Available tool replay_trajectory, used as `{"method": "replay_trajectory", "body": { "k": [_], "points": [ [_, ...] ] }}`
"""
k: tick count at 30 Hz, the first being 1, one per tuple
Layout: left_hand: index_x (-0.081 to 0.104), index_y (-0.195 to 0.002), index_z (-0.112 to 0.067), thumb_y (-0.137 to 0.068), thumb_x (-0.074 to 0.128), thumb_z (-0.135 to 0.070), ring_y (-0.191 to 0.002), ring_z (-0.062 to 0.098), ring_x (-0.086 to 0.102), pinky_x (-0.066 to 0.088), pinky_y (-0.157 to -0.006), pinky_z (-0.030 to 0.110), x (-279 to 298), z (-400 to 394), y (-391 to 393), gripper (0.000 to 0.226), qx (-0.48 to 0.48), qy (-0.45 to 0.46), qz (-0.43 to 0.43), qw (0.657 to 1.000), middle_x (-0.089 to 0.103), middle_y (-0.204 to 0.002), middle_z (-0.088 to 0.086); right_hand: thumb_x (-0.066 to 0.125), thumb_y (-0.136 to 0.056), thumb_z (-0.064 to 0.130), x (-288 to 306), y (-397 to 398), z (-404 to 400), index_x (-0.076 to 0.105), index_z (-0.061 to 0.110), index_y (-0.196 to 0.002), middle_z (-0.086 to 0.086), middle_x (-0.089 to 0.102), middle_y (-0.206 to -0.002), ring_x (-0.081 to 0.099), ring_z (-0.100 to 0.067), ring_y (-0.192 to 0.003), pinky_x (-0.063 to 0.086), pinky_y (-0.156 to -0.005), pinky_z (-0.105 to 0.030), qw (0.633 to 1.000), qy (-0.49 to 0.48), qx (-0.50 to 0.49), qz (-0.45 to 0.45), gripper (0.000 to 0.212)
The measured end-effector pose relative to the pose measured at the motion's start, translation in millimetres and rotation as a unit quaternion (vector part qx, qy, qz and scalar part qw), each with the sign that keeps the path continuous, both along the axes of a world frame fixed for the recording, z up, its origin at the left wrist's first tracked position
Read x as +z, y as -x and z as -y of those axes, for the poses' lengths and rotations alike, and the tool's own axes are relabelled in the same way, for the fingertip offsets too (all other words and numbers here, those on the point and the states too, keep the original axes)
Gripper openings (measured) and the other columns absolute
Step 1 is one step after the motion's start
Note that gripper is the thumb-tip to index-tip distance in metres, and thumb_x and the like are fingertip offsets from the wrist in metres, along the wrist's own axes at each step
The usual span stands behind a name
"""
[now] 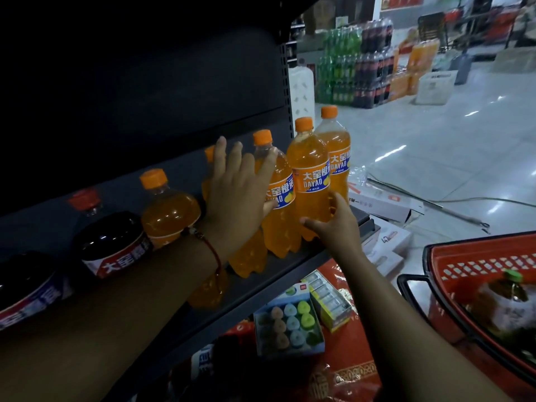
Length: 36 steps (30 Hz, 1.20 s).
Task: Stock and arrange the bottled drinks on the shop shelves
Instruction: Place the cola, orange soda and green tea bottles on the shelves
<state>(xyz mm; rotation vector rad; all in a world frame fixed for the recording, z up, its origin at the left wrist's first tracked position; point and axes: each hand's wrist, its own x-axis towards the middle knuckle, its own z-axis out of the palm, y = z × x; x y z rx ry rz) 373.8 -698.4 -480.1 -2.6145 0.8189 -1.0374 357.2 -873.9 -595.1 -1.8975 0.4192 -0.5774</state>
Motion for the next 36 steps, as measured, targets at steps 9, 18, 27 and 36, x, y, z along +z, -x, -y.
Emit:
{"method": "replay_trajectory", "body": {
  "k": [9,18,27,36],
  "points": [
    [0.020,-0.154,-0.018,-0.082,0.066,-0.061,-0.143,0.040,0.028,0.004,-0.120,0.054,2,1,7,0.095,0.029,-0.005,-0.019,0.999,0.047,-0.143,0.019,0.076,-0.082,0.028,-6,12,-11,0.019,0.026,-0.153,-0.007,0.039,-0.149,0.042,-0.031,-0.136,0.044,-0.104,-0.054,0.996,0.067,0.003,-0.059,0.091],
    [0.042,-0.146,-0.022,-0.084,0.067,-0.053,-0.137,0.032,0.039,0.031,-0.114,0.053,-33,-53,92,0.074,-0.084,0.135,-0.141,0.977,0.047,-0.146,0.010,0.070,-0.086,0.034,49,117,-25,0.040,0.024,-0.147,0.005,0.041,-0.149,0.051,-0.017,-0.123,0.041,-0.096,-0.027,0.942,0.311,0.118,-0.054,0.069],
    [0.041,-0.145,-0.033,-0.087,0.058,-0.050,-0.136,0.024,0.038,0.036,-0.096,0.034,-61,-71,94,0.063,-0.066,0.241,-0.351,0.902,0.039,-0.152,0.001,0.068,-0.088,0.037,55,128,-45,0.045,0.029,-0.143,0.006,0.043,-0.149,0.040,-0.016,-0.136,0.037,-0.109,-0.038,0.911,0.348,0.193,-0.104,0.061],
    [0.032,-0.151,-0.033,-0.094,0.056,-0.047,-0.143,0.019,0.012,0.025,-0.115,0.044,79,-42,116,0.064,-0.021,0.185,-0.529,0.828,0.020,-0.160,-0.002,0.067,-0.089,0.034,228,144,-35,0.041,0.028,-0.146,0.003,0.039,-0.151,0.037,-0.020,-0.137,0.039,-0.109,-0.045,0.911,0.293,0.172,-0.232,0.062]
  ]
}}
